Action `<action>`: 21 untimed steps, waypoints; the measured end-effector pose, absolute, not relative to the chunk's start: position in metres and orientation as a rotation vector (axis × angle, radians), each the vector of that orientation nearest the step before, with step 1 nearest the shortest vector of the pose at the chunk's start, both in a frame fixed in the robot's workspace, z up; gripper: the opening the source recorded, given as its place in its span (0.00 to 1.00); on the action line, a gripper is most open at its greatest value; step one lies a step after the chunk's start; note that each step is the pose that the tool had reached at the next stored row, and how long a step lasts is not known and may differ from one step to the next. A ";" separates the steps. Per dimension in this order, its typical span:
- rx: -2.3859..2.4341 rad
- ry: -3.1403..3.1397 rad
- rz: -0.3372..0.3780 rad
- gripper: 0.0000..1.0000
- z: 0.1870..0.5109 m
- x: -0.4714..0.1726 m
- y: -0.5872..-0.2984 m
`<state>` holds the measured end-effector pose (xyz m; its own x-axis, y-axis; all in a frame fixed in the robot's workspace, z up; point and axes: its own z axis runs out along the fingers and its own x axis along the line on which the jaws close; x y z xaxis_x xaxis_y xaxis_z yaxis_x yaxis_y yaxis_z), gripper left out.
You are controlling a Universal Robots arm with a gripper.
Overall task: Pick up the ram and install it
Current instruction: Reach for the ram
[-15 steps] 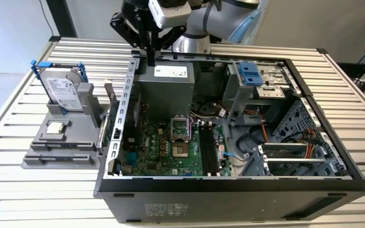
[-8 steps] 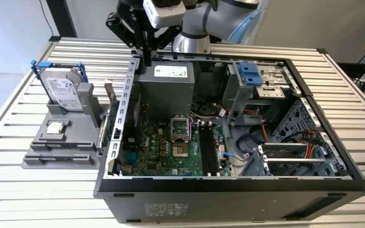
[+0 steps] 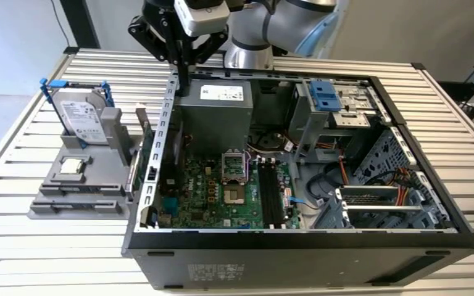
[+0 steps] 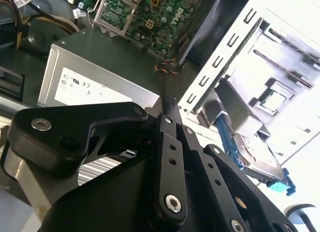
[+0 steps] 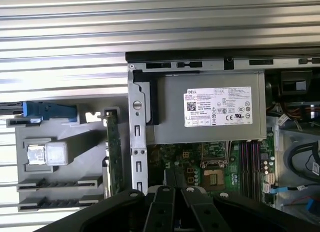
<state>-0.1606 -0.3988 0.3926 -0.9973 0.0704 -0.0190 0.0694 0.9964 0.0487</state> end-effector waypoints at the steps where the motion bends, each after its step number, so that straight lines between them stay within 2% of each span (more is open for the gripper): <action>1: 0.109 3.118 0.075 0.00 0.393 -0.162 -0.399; 21: 0.107 3.118 0.075 0.00 0.393 -0.190 -0.399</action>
<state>-0.1896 -0.3988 0.3926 -0.9974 0.0692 -0.0190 0.0682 0.9965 0.0487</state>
